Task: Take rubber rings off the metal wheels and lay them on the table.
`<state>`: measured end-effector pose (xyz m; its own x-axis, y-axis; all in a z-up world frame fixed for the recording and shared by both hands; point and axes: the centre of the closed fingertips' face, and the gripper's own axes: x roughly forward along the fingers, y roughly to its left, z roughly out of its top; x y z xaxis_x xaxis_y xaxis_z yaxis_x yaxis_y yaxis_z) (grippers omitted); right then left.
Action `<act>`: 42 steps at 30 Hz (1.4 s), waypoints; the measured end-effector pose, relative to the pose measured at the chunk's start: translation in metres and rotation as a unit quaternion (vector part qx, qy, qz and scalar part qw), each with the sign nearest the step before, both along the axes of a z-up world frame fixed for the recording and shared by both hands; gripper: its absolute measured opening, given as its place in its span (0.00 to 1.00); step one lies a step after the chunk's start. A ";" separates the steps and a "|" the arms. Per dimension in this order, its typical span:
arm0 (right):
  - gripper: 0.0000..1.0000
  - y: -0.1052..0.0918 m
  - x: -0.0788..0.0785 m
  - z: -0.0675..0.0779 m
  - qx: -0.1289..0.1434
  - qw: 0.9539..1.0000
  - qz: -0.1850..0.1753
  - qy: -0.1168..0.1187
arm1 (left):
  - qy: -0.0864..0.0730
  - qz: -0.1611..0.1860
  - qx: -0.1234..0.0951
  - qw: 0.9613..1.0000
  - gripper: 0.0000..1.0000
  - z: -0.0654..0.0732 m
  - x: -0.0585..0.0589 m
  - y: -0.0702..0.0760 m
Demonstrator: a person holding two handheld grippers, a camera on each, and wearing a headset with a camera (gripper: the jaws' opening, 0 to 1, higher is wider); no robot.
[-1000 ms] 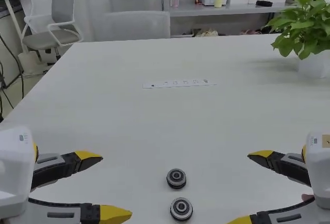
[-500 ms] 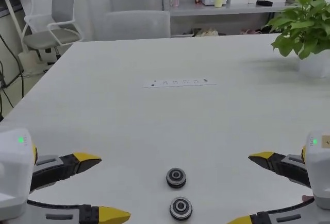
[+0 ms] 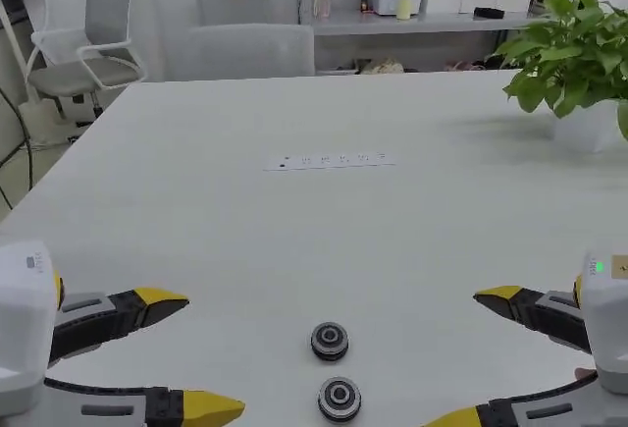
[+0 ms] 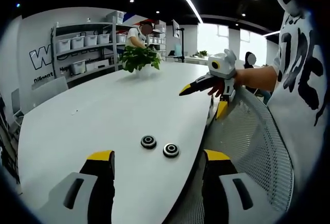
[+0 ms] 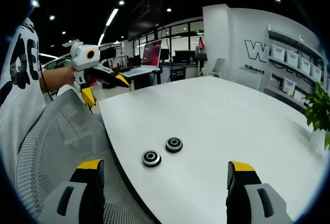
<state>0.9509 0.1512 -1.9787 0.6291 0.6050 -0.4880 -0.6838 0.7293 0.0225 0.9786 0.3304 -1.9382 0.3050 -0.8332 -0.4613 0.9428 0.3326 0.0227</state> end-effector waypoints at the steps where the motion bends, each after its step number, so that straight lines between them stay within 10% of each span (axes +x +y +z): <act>1: 0.99 -0.001 0.000 0.001 -0.002 1.000 -0.002 -0.001 | 0.000 -0.001 -0.001 1.000 0.67 0.001 0.000 0.000; 42: 0.99 0.005 -0.006 0.015 -0.020 1.000 -0.001 -0.023 | 0.006 0.003 -0.011 1.000 0.67 0.004 -0.013 0.023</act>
